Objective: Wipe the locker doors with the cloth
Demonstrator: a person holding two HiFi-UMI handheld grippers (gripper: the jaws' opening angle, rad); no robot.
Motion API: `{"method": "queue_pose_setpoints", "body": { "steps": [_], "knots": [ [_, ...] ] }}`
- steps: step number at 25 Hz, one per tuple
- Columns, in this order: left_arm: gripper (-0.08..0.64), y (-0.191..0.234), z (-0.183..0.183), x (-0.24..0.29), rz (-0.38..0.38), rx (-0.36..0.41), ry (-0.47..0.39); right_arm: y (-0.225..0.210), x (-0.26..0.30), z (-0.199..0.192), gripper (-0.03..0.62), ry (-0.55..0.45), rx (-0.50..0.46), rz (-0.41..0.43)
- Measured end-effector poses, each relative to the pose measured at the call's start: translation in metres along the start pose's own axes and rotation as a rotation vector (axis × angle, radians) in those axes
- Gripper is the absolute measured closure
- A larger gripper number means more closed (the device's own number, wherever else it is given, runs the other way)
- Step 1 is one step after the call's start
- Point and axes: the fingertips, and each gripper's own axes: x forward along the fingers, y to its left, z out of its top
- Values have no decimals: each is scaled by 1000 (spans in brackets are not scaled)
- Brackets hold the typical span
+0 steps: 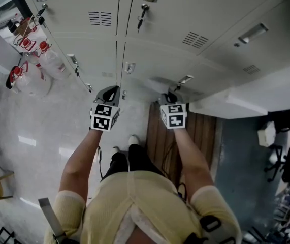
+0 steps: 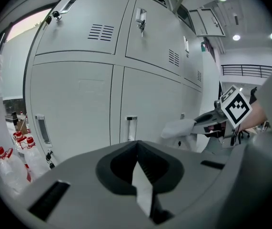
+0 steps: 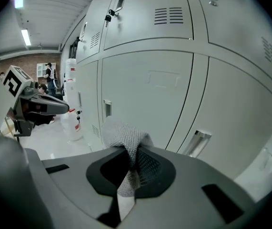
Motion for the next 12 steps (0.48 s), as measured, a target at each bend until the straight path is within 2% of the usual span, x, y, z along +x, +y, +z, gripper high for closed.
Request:
{"method": "queue_pose_setpoints", "body": {
  "steps": [12],
  "knots": [
    [558,-6,0,-30,22,13,-21,19,-42,13,578,-68,-13,2]
  ]
}}
